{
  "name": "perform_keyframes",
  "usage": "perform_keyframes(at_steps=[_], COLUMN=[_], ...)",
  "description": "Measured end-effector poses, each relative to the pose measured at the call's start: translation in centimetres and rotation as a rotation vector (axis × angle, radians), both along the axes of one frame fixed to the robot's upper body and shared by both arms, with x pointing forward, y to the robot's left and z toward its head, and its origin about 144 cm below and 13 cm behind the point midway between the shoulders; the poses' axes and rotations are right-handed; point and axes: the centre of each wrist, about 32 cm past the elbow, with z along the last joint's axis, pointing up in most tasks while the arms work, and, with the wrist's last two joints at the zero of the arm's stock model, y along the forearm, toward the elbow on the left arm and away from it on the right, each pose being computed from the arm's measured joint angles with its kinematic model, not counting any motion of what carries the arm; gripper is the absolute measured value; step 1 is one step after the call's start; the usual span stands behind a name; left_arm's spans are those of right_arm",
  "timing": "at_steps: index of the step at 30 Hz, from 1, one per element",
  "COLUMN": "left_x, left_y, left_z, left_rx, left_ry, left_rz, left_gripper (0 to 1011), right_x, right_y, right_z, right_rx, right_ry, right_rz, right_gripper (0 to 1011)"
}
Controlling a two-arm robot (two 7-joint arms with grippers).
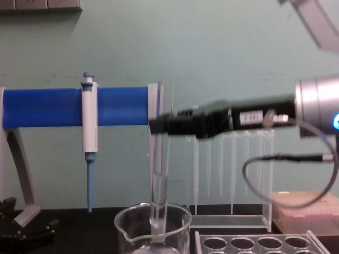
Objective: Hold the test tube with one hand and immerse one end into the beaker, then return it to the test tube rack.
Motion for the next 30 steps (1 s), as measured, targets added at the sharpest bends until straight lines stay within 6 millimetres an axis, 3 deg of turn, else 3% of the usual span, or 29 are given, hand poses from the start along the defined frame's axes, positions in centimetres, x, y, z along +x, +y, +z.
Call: perform_keyframes(at_steps=[16, 24, 30], left_x=[0.0, 0.0, 0.0], left_y=[0.0, 0.0, 0.0], left_z=[0.0, 0.0, 0.0], left_rx=[0.0, 0.0, 0.0], left_ry=[0.0, 0.0, 0.0], left_rz=[0.0, 0.0, 0.0], left_gripper=[1000, 1000, 1000], right_x=[-1.4, -2.4, -3.1], right_y=[-2.6, -5.1, -7.1], right_z=[6.0, 6.2, 5.1], right_rx=[0.019, 0.017, 0.013], right_ry=[-0.057, -0.068, -0.046], right_rz=[0.005, -0.021, -0.061], right_gripper=[242, 242, 242])
